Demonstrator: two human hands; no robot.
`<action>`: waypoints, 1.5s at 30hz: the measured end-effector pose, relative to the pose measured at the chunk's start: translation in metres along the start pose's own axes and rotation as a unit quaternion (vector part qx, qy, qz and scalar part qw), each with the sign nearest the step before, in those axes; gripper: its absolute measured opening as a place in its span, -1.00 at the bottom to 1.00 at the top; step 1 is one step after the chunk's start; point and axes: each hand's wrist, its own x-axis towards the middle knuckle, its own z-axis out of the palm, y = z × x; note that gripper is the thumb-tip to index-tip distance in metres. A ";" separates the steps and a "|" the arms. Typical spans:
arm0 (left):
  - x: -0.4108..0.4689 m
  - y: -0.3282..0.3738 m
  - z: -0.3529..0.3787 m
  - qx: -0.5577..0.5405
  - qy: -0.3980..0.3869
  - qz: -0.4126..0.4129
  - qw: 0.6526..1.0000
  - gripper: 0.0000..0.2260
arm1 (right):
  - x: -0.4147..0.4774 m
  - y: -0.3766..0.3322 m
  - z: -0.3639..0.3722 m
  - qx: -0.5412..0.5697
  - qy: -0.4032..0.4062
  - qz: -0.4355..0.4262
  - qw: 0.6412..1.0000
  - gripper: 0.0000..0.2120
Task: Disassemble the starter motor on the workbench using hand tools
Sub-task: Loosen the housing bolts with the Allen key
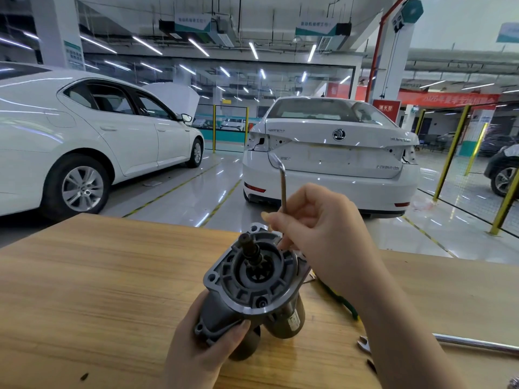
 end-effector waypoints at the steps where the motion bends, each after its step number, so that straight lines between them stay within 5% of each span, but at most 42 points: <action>1: 0.000 0.000 0.000 0.000 -0.001 0.000 1.000 -0.57 | 0.000 0.000 -0.001 0.000 0.001 0.000 1.000 -0.80; 7: -0.001 -0.001 -0.001 0.017 0.000 -0.006 1.000 -0.08 | -0.002 -0.003 -0.004 -0.008 -0.057 -0.009 0.998 -0.76; 14: -0.001 0.000 0.001 0.012 0.011 -0.007 1.000 -0.58 | -0.001 -0.002 0.000 0.022 -0.004 0.024 0.999 -0.79; 40: 0.000 -0.005 -0.006 0.000 -0.008 0.002 1.000 -0.42 | -0.001 -0.006 -0.003 0.040 -0.032 0.031 0.998 -0.93; 45: 0.000 -0.008 -0.006 0.001 -0.007 0.002 1.000 -0.43 | -0.002 -0.006 -0.005 0.027 0.014 0.028 0.999 -0.80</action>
